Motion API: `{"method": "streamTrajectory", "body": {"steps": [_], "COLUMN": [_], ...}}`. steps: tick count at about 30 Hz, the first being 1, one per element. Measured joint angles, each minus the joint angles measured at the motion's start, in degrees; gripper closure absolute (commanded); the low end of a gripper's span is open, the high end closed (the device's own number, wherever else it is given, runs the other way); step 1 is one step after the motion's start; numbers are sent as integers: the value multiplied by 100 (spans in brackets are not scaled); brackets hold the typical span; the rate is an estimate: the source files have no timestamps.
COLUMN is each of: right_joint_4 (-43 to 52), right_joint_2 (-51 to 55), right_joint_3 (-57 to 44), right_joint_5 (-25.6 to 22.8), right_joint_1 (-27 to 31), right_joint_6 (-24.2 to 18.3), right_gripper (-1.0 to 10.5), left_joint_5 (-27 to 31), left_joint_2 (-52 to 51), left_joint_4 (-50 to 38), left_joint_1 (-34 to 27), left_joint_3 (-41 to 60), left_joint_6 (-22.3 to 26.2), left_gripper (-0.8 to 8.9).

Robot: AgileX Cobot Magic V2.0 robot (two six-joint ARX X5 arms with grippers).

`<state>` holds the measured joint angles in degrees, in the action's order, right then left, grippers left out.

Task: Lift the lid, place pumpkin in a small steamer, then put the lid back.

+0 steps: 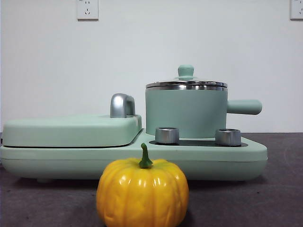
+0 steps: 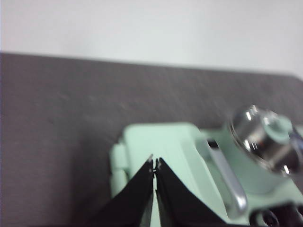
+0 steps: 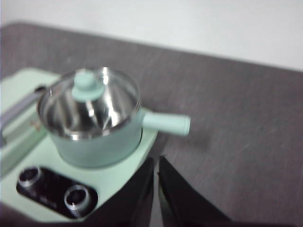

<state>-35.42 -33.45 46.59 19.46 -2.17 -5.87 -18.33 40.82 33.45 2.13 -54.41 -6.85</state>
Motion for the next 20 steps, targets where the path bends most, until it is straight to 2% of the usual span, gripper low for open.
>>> {"method": "streamTrajectory", "body": {"steps": [4, 6, 9, 11, 16, 20], "right_joint_4": [-83, -162, -323, -407, -411, -367], "right_joint_2": [-339, -446, -575, -612, -612, -614], "right_joint_3": [0, 0, 0, 0, 0, 0], "right_joint_5": [0, 2, 2, -22, -44, -378], "right_joint_1": [-96, -205, -435, -632, -949, -1156], "right_joint_6": [-398, -660, -1093, -1257, -1362, -1257], "right_gripper": [929, 861, 674, 629, 630, 631], "left_joint_5": [-229, -273, -289, -291, -293, -293], "left_joint_2": [522, 688, 863, 946, 1043, 1123], "left_joint_4": [190, 243, 297, 350, 289, 2], "left_joint_1": [232, 372, 570, 693, 929, 1097], "left_joint_3": [-37, -39, -39, -39, -39, -42], "left_joint_6": [463, 748, 1224, 1499, 1740, 1786], "left_gripper": [803, 777, 606, 498, 505, 506]}}
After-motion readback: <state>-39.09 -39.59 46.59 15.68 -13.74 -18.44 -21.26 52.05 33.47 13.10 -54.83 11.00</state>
